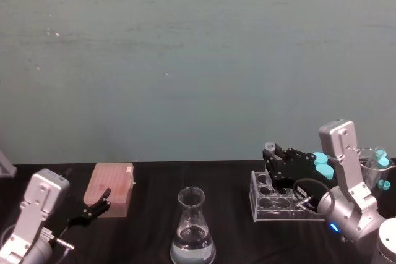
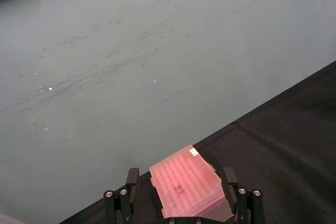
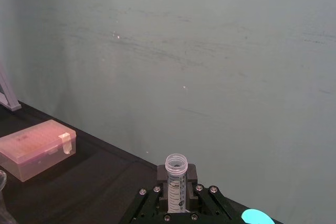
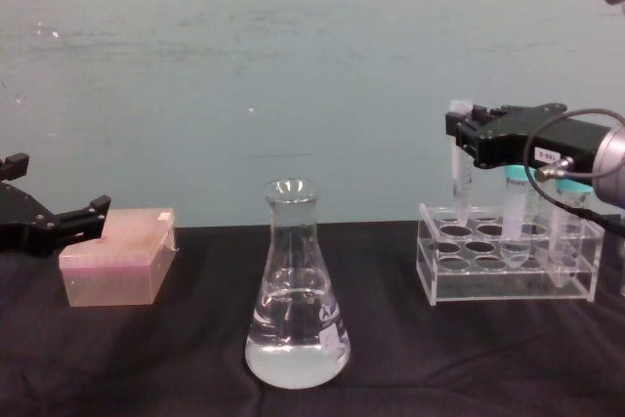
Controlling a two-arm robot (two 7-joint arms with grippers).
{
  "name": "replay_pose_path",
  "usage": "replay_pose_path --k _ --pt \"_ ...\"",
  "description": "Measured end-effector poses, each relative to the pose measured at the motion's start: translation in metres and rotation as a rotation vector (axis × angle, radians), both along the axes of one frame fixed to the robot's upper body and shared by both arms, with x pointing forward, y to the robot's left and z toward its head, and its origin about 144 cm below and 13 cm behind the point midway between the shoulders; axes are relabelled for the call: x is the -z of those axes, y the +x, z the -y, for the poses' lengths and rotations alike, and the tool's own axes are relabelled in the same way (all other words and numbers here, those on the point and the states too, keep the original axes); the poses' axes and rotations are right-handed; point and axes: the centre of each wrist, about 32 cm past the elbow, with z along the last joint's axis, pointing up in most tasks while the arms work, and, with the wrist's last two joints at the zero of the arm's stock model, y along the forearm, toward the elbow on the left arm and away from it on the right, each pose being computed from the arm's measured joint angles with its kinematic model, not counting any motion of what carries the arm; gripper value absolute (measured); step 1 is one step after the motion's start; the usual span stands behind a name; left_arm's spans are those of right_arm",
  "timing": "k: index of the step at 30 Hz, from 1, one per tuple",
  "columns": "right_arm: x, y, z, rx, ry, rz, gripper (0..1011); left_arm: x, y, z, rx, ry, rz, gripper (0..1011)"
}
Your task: Pour the liquid from the test tube into the beaker using one hand.
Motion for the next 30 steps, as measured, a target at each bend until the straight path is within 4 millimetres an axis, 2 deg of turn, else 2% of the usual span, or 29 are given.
replay_pose_path --k 12,30 --pt "0.005 0.009 -0.004 -0.004 -0.004 -0.036 194 0.000 0.000 0.000 0.000 0.000 0.000 1000" --pt "0.014 0.010 -0.001 0.016 -0.014 -0.084 195 0.000 0.000 0.000 0.000 0.000 0.000 1000"
